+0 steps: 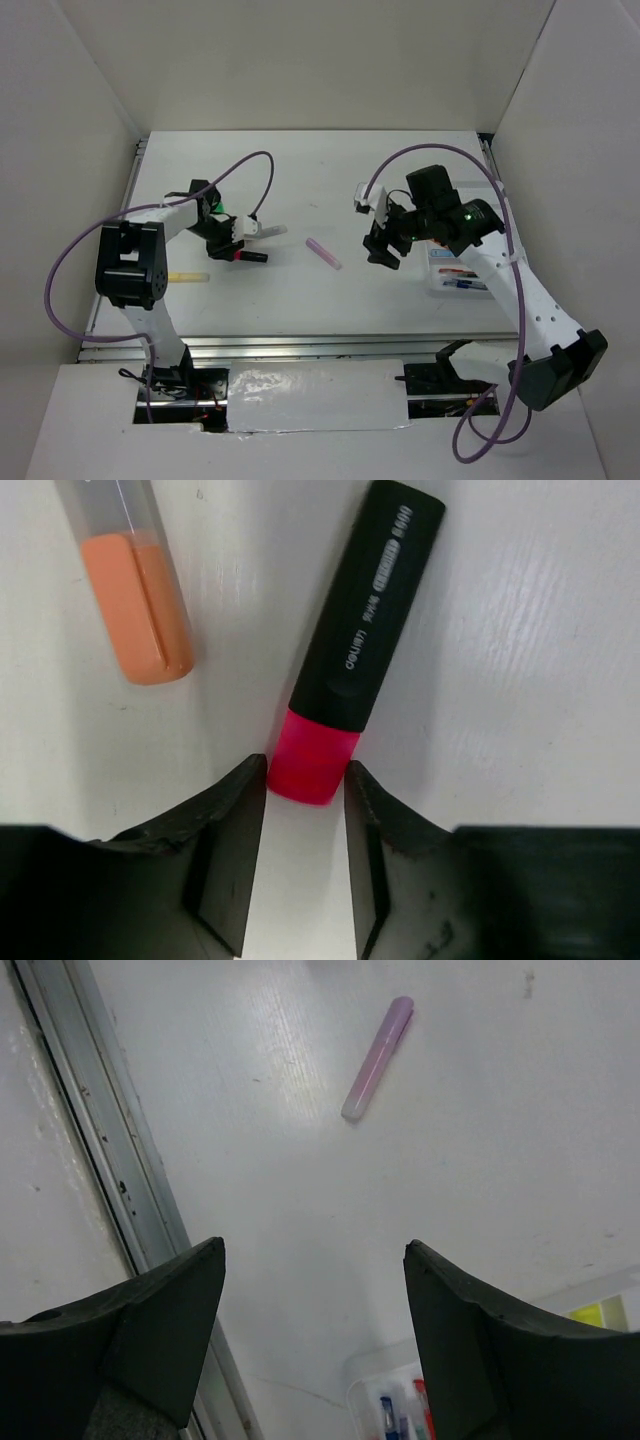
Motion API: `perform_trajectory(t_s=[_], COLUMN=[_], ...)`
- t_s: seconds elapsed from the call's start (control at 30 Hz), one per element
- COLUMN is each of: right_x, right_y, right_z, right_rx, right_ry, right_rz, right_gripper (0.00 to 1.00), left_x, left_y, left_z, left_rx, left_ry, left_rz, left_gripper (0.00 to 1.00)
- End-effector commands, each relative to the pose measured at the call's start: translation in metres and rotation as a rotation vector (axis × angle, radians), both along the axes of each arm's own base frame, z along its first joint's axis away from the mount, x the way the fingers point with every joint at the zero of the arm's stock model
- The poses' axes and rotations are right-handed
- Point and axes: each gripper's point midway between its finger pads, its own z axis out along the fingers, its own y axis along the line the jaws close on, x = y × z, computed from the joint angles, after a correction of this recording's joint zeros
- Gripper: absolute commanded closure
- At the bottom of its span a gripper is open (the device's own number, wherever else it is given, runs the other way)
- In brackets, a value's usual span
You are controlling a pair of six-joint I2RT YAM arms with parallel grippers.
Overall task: Sort the stationery into containers
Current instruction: Grab a piece of stationery with the left arm, then pass the stationery from the left arm to the right
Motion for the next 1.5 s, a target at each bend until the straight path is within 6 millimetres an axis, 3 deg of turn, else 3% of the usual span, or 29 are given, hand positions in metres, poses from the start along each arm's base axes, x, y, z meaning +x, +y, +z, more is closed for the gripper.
perform_trajectory(t_s=[0.0, 0.13, 0.23, 0.37, 0.4, 0.53, 0.7, 0.8, 1.0, 1.3, 1.37, 1.47], right_x=[0.01, 0.011, 0.014, 0.02, 0.023, 0.024, 0.016, 0.014, 0.021, 0.032, 0.034, 0.032], right_y=[0.014, 0.026, 0.033, 0.043, 0.048, 0.067, 0.101, 0.115, 0.126, 0.132, 0.13, 0.127], right_z=[0.016, 0.01, 0.006, 0.003, 0.005, 0.004, 0.0, -0.007, -0.02, -0.033, -0.037, -0.044], right_rx=[-0.015, -0.048, -0.074, -0.138, -0.138, -0.189, -0.205, -0.229, -0.272, -0.31, -0.327, -0.331], right_ry=[-0.181, -0.216, -0.259, -0.347, -0.379, -0.482, -0.537, -0.541, -0.57, -0.565, -0.56, -0.538], right_rz=[0.005, 0.015, 0.018, 0.034, 0.037, 0.103, 0.207, 0.256, 0.319, 0.36, 0.369, 0.394], right_gripper=[0.22, 0.23, 0.24, 0.27, 0.28, 0.3, 0.31, 0.32, 0.33, 0.35, 0.41, 0.64], left_x=[-0.013, -0.022, -0.03, -0.047, -0.044, -0.056, -0.054, -0.058, -0.072, -0.081, -0.081, -0.08], left_y=[-0.005, -0.011, -0.029, -0.067, -0.075, -0.114, -0.158, -0.174, -0.196, -0.218, -0.22, -0.222], left_z=[-0.016, -0.013, -0.001, 0.027, 0.037, 0.077, 0.135, 0.152, 0.165, 0.182, 0.185, 0.192], left_rx=[-0.009, -0.028, -0.086, -0.217, -0.243, -0.391, -0.587, -0.628, -0.627, -0.616, -0.62, -0.636], left_ry=[0.061, 0.123, 0.194, 0.366, 0.38, 0.523, 0.617, 0.731, 0.884, 0.87, 0.867, 0.862], left_rz=[0.004, 0.047, 0.073, 0.164, 0.175, 0.237, 0.279, 0.323, 0.326, 0.272, 0.265, 0.248], left_gripper=[0.58, 0.71, 0.81, 0.93, 0.98, 1.0, 1.0, 1.0, 1.0, 1.0, 1.0, 1.0])
